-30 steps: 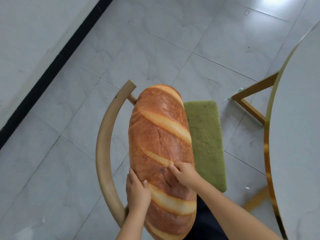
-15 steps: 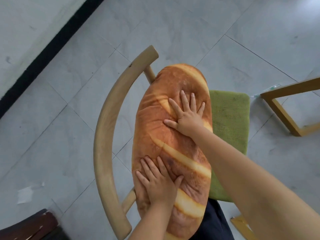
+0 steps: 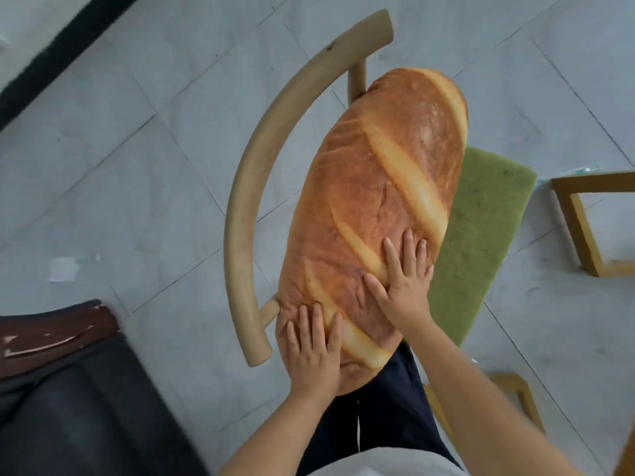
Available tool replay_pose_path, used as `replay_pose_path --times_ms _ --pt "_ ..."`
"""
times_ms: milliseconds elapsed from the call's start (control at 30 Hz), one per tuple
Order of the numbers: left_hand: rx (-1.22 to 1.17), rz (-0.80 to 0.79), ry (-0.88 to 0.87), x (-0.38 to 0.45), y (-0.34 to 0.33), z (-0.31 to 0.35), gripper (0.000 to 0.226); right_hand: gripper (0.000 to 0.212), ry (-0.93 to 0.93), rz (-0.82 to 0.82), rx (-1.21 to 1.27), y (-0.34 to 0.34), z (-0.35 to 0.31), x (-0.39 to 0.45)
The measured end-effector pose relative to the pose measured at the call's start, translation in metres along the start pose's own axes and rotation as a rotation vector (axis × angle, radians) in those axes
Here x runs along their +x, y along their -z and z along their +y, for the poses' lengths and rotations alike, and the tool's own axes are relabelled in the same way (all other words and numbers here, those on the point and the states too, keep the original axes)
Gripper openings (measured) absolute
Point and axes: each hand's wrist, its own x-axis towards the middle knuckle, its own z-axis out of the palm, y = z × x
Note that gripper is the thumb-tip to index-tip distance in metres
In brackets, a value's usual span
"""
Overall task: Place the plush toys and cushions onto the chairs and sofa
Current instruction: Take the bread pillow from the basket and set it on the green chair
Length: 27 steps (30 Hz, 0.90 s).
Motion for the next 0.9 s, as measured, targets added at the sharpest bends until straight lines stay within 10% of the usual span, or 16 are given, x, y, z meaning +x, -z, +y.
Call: replay_pose_path --times_ms 100,300,467,600,900 --pt "-0.009 -0.087 0.056 0.030 -0.004 0.003 0.121 0.113 -0.010 -0.103 -0.110 0.002 0.001 0.023" --pt "-0.098 0.011 -0.004 0.026 -0.006 -0.005 0.136 0.071 -0.031 -0.151 -0.182 0.004 -0.005 0.026" --pt "-0.305 0.301 -0.142 -0.012 0.012 -0.023 0.083 0.070 -0.050 -0.088 -0.216 0.018 -0.019 0.017" --pt "-0.361 0.231 -0.292 -0.051 0.004 -0.069 0.049 0.063 -0.072 0.079 -0.181 0.030 -0.043 -0.018" --pt "-0.654 0.363 -0.049 -0.121 0.053 -0.282 0.046 0.083 0.030 0.308 0.066 -0.038 -0.209 -0.146"
